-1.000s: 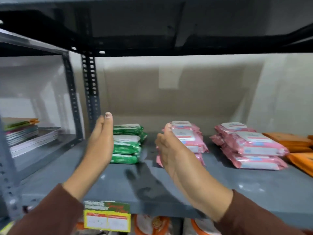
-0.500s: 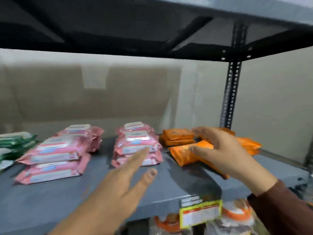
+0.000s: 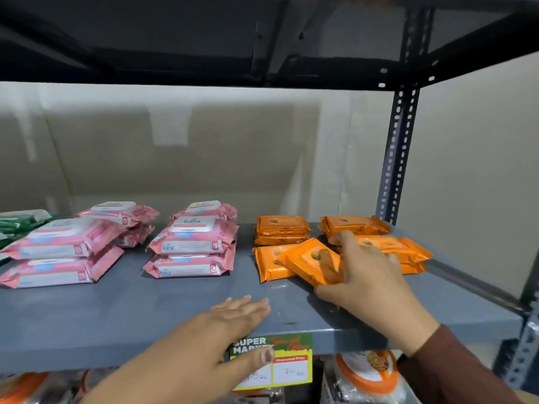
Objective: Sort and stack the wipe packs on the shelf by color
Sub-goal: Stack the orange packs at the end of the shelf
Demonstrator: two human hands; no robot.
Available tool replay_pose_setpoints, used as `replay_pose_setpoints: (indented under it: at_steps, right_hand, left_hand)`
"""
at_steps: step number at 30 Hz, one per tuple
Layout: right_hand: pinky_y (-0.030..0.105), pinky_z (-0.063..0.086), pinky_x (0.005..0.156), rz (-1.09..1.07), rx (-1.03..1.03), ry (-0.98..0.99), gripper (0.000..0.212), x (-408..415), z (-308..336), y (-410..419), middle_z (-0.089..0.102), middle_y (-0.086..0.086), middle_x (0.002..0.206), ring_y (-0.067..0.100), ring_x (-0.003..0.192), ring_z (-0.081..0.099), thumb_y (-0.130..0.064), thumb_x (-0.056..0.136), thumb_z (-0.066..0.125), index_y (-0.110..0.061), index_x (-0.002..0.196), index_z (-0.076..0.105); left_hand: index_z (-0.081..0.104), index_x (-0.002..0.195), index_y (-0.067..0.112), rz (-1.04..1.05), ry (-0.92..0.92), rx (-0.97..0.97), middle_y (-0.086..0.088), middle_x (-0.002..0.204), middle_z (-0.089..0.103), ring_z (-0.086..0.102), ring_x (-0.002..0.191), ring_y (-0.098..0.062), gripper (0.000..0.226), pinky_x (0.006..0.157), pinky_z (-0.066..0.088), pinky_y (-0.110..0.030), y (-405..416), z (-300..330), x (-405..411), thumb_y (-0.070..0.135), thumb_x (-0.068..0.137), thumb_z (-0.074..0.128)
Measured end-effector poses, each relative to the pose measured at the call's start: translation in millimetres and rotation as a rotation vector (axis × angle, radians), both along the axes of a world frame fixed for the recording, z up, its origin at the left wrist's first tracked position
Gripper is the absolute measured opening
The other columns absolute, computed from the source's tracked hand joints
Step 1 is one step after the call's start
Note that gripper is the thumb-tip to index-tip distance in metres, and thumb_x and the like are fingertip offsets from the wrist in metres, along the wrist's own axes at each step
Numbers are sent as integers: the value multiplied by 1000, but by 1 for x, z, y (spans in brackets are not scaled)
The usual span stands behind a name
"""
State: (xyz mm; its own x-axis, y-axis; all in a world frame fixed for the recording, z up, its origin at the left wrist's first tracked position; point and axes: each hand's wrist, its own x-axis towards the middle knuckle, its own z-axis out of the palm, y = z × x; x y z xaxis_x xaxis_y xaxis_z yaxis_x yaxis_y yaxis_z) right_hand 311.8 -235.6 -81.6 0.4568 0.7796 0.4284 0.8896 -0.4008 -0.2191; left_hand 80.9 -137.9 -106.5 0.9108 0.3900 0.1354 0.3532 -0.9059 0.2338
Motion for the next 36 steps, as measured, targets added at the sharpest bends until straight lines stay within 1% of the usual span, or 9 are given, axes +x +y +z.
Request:
replay_pose_setpoints:
  at_steps: [3,6,11,18,24,26,28,32,36]
  right_hand:
    - [42,35,86,79,-35,43,68,11,16,10,63,-11,90,19,99,59,-52,65,74,-34,120,38]
    - [39,29,86,192,-164,136,65,28,34,32,64,-9,109,17,109,57,-49,62,78,-39,114,41]
    - [26,46,84,407,-372,234,57,49,53,76,59,-15,123,9,104,56,-31,65,87,-41,114,61]
    - [38,38,115,565,-462,368,66,74,49,106,56,-18,140,7,135,47,-13,66,89,-47,117,64]
    - [25,43,104,536,-502,279,69,65,44,85,52,-18,141,7,126,51,-23,79,82,-49,133,47]
    - [32,47,103,504,-361,293,67,58,44,76,57,-13,134,10,121,56,-49,78,77,-48,137,45]
    - [25,48,98,456,23,557,59,52,41,66,60,-13,129,8,124,55,-59,81,69,-38,134,53]
    - [36,41,109,281,553,1054,36,40,18,33,67,-8,126,14,126,57,-52,85,65,-27,108,72]
    - [39,29,119,285,528,1370,56,26,4,6,45,7,154,22,143,41,-37,98,54,-11,148,45]
  left_hand:
    - [13,139,66,0,-9,-10,53,138,1,-8,135,22,62,108,1,-5,3,-3,-1,78,83,35]
    - [12,137,68,2,-9,19,56,137,2,-12,132,25,61,112,3,-8,3,-5,1,80,81,35]
    - [7,128,76,16,-37,30,57,140,0,-11,135,23,59,119,5,-18,10,-20,2,91,74,24]
    - [4,126,76,14,-12,18,56,140,0,-15,133,24,60,112,-9,-8,12,-18,1,91,69,16]
    - [6,122,79,151,-5,-300,62,117,-22,-19,132,21,86,112,-8,-20,23,-16,19,105,40,13]
    - [32,129,71,122,-343,-553,57,135,12,12,136,21,77,114,8,-15,20,-9,22,93,56,43]
    - [61,117,58,143,-657,-943,37,132,52,38,134,6,77,117,20,-26,21,1,24,82,45,72]
    - [39,147,27,107,-846,-1233,13,151,39,32,141,-11,74,118,22,-32,21,23,47,58,83,60]
    - [32,150,15,150,-825,-1184,4,147,44,37,137,-12,56,102,30,-23,23,34,66,41,100,40]
